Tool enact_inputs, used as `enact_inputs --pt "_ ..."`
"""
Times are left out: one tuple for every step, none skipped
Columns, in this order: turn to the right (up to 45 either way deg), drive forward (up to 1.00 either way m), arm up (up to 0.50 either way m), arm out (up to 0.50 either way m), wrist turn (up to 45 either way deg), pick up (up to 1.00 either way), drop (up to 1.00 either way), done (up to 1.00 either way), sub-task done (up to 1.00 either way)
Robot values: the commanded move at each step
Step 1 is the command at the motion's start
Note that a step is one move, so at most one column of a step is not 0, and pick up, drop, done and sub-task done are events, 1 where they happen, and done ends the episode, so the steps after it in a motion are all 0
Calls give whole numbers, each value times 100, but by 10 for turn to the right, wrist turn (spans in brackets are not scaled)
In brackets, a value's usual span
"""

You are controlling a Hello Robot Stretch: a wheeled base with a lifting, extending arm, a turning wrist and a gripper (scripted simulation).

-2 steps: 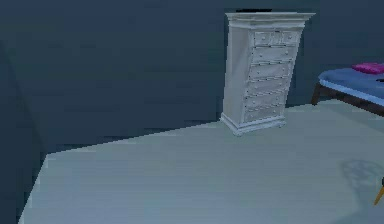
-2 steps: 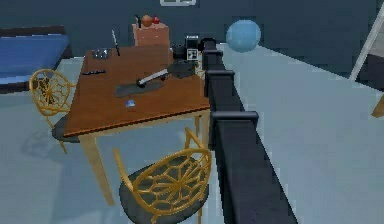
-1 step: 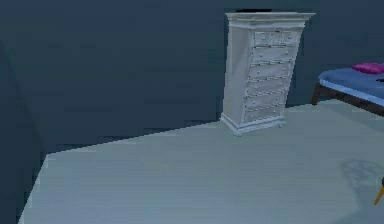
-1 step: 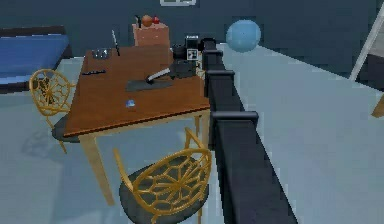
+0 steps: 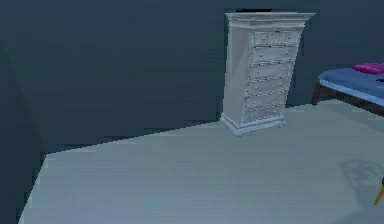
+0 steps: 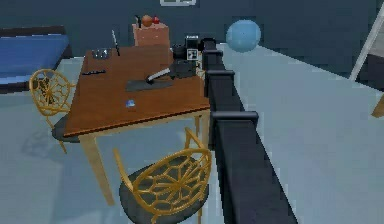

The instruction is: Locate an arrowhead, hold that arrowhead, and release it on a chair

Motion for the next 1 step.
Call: enact_inputs --pt "0 0 -50 0 0 0 0 0 0"
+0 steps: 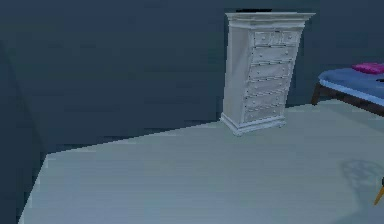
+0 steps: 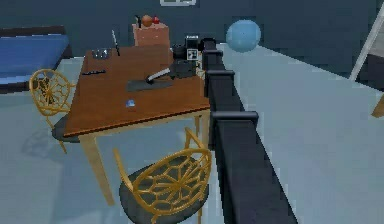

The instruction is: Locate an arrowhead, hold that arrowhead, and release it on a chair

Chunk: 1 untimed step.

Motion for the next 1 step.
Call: enact_inputs --pt "0 0 0 0 0 0 100 0 0"
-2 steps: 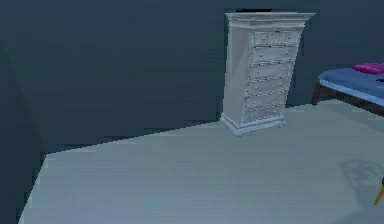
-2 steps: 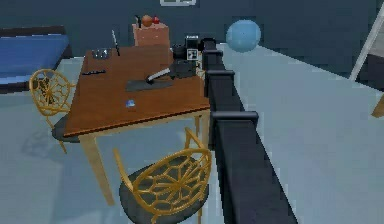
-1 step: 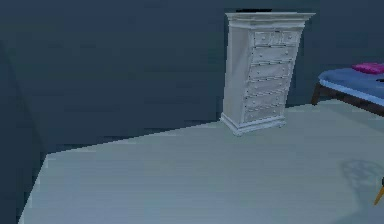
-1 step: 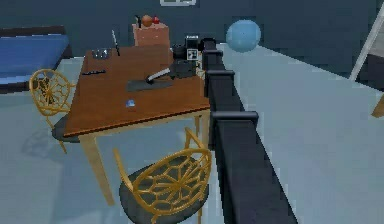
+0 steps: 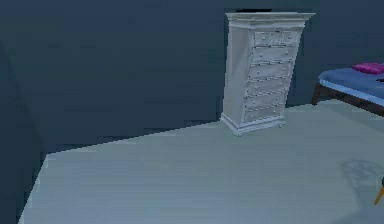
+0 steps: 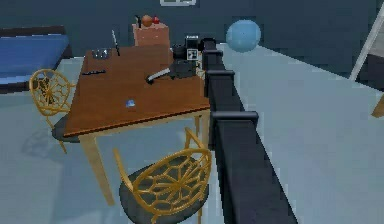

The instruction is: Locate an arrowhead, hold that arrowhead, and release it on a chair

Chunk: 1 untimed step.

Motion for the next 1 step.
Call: enact_inputs --pt "0 0 0 -10 0 0 0 0 0"
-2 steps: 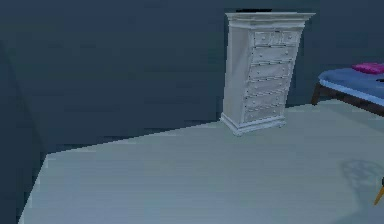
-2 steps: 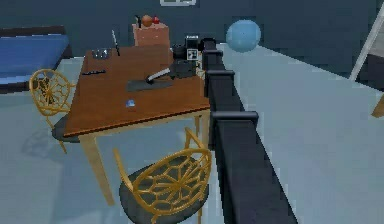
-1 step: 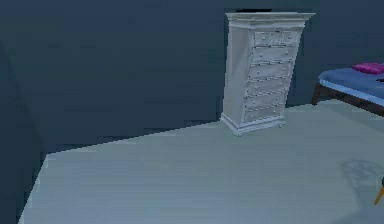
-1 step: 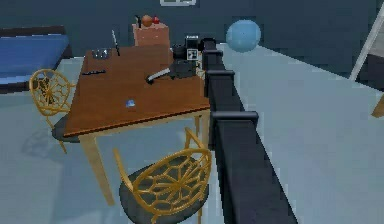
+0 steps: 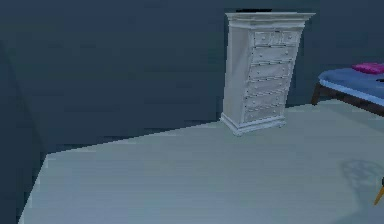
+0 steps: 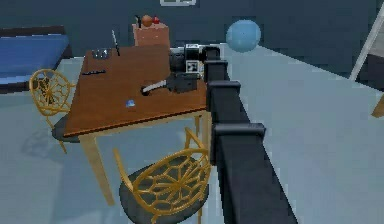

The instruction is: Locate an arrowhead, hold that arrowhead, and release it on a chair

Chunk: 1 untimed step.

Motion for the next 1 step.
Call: enact_inputs --pt "0 0 0 0 0 0 0 100 0"
